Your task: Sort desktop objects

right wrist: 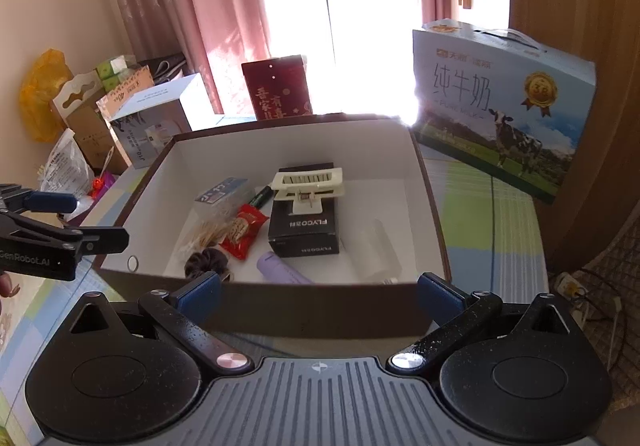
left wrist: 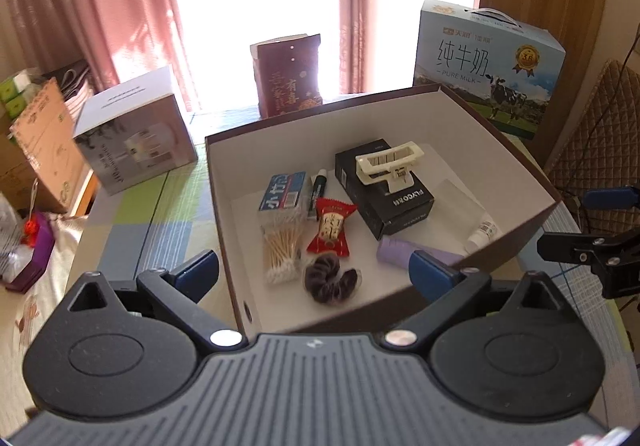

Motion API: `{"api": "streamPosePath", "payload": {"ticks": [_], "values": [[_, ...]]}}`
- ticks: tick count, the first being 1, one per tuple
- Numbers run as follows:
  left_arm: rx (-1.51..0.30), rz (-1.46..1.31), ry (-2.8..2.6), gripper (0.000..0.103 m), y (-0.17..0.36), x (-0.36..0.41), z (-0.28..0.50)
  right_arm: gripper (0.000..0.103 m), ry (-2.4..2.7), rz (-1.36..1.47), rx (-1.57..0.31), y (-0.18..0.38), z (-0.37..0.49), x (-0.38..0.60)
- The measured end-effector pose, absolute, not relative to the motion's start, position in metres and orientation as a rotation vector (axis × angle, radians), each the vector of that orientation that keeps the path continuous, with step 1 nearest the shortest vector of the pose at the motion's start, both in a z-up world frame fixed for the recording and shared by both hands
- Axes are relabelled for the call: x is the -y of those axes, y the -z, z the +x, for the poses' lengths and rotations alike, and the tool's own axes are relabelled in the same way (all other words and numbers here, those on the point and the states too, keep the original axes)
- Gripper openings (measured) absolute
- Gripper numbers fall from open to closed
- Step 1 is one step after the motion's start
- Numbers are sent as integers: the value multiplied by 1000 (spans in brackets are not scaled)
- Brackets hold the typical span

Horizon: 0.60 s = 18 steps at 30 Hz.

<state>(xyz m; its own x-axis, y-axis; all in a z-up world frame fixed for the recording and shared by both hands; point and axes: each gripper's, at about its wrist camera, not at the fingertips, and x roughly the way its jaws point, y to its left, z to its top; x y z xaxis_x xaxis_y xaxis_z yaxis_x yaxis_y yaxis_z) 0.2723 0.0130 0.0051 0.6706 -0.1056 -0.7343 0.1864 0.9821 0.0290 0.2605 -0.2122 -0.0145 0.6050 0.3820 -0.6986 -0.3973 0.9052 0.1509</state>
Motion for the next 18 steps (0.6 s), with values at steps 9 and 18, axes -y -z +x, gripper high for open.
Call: {"api": "streamPosePath", "payload": {"ticks": [9, 18], "values": [[-793, 44, 88, 102, -22, -5, 211, 101, -474, -47, -742, -4, 218, 226], [-771, -5, 19, 102, -37, 3, 153, 101, -492, -92, -691, -16, 175, 240]]}}
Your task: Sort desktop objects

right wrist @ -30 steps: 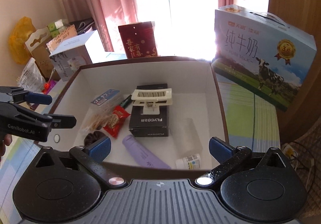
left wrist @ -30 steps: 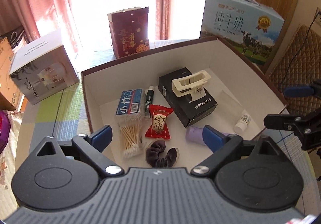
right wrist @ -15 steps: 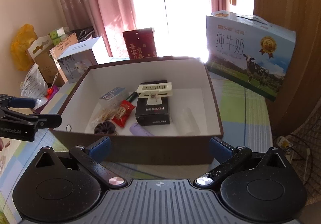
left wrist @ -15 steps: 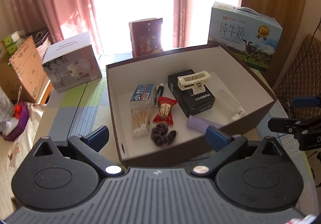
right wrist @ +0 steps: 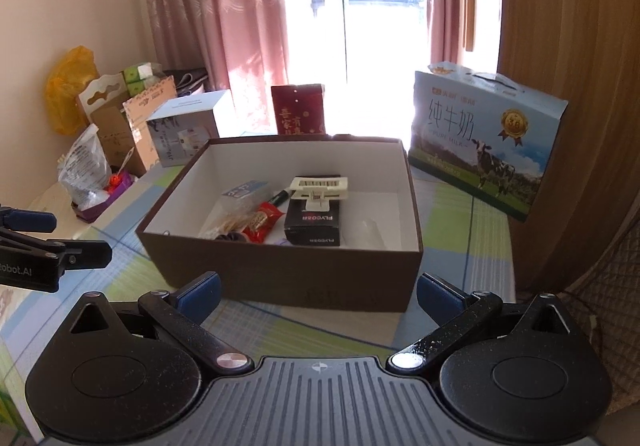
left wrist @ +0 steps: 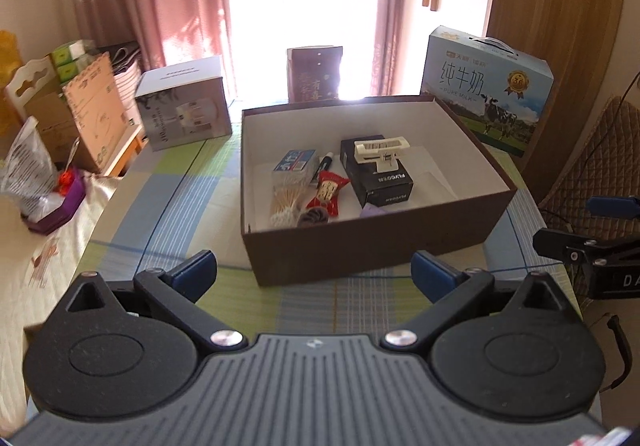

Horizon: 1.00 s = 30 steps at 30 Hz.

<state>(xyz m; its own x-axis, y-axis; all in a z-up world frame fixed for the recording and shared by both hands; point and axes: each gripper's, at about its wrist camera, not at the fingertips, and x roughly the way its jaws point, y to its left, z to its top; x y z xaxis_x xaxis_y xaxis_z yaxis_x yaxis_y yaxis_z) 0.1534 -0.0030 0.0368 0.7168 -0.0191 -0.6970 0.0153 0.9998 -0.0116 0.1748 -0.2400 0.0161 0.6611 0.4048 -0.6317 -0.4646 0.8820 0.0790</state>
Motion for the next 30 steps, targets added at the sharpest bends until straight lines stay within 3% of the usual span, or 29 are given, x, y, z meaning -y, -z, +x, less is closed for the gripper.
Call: {"api": "streamPosePath", "payload": {"ticks": [30], "values": [[-798, 1, -62, 102, -30, 46, 50, 101, -549, -100, -707, -3, 86, 295]]}}
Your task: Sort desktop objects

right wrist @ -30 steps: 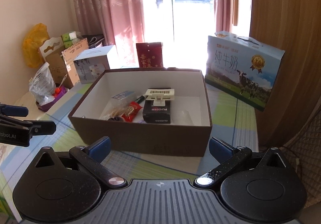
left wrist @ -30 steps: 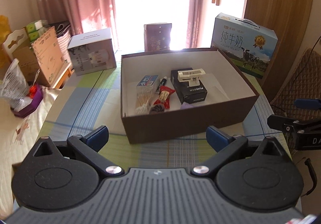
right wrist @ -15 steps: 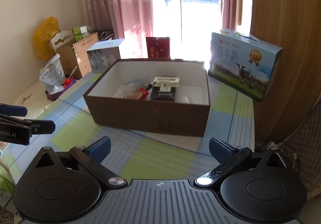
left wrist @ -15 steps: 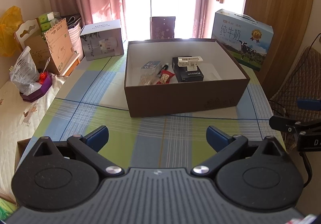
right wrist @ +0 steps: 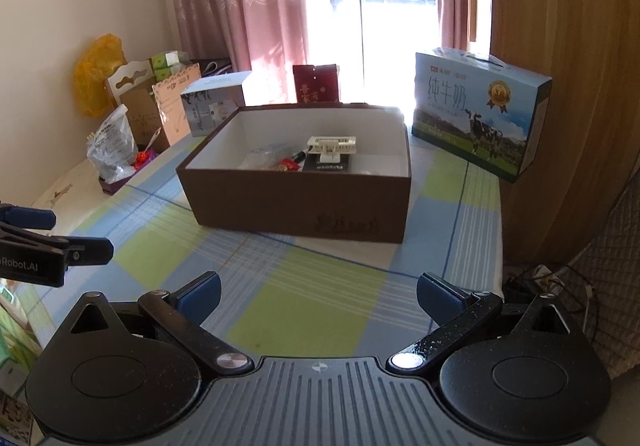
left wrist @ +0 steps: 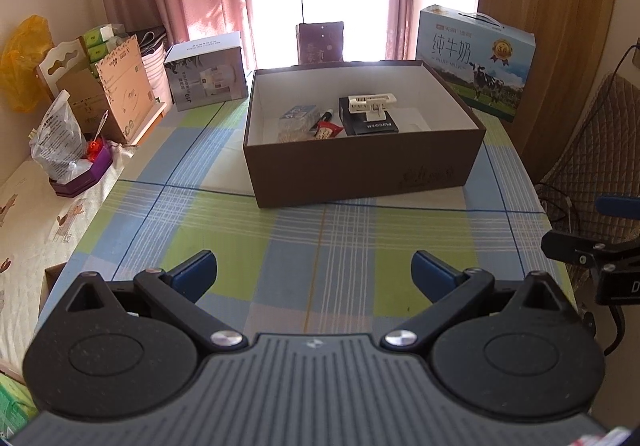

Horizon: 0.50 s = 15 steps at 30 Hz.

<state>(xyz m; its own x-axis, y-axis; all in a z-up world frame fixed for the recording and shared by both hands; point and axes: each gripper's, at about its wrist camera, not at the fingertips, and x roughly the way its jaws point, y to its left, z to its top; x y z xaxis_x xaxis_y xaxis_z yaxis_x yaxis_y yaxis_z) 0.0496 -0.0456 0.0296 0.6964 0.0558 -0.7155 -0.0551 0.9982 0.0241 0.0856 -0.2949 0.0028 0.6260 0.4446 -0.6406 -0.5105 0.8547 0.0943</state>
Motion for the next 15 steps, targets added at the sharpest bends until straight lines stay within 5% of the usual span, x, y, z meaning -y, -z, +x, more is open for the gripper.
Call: {"api": "streamPosePath", "payload": {"ticks": [15], "values": [[-820, 8, -93, 102, -23, 57, 29, 101, -567, -127, -727, 7, 66, 305]]}}
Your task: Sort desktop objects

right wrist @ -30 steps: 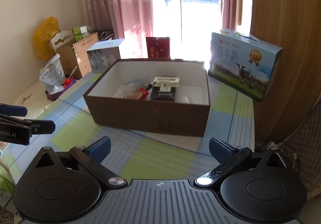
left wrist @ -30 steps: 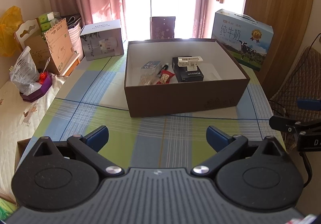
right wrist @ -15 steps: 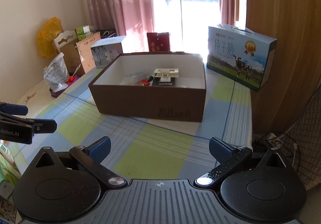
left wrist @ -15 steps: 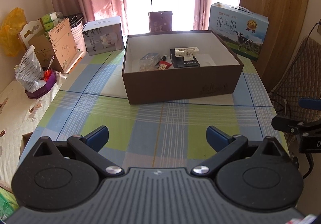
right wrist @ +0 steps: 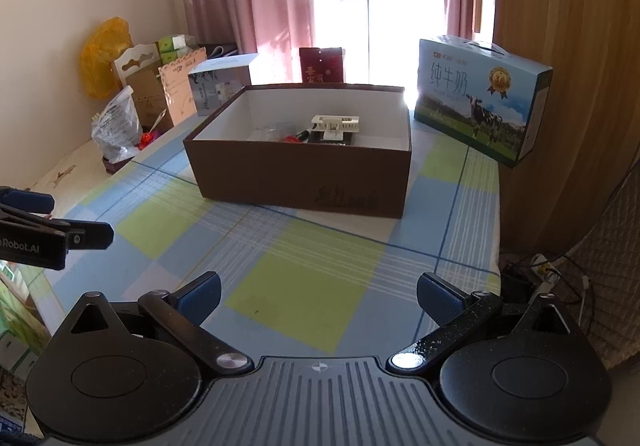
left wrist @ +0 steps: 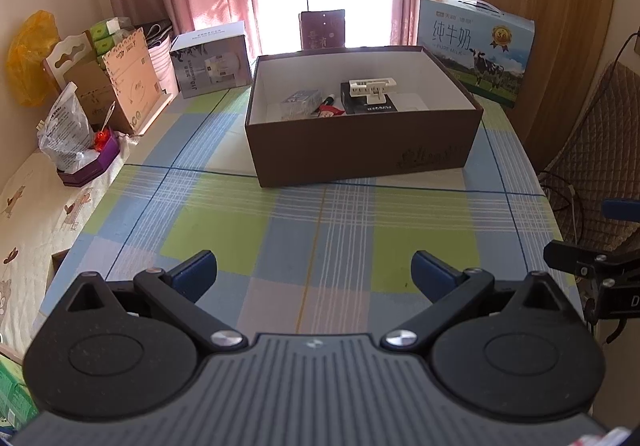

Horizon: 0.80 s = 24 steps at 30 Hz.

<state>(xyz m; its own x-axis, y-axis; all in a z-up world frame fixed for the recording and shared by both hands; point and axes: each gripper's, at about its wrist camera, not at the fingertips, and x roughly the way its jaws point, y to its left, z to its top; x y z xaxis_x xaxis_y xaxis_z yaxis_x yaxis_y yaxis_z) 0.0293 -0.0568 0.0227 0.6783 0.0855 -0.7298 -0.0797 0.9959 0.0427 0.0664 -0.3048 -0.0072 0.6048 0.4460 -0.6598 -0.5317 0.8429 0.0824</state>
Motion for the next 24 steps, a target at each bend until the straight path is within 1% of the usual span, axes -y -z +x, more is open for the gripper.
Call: {"api": "streamPosePath", "payload": {"ticks": [24], "values": [[-851, 19, -92, 102, -10, 62, 17, 101, -562, -122, -743, 11, 63, 304]]}}
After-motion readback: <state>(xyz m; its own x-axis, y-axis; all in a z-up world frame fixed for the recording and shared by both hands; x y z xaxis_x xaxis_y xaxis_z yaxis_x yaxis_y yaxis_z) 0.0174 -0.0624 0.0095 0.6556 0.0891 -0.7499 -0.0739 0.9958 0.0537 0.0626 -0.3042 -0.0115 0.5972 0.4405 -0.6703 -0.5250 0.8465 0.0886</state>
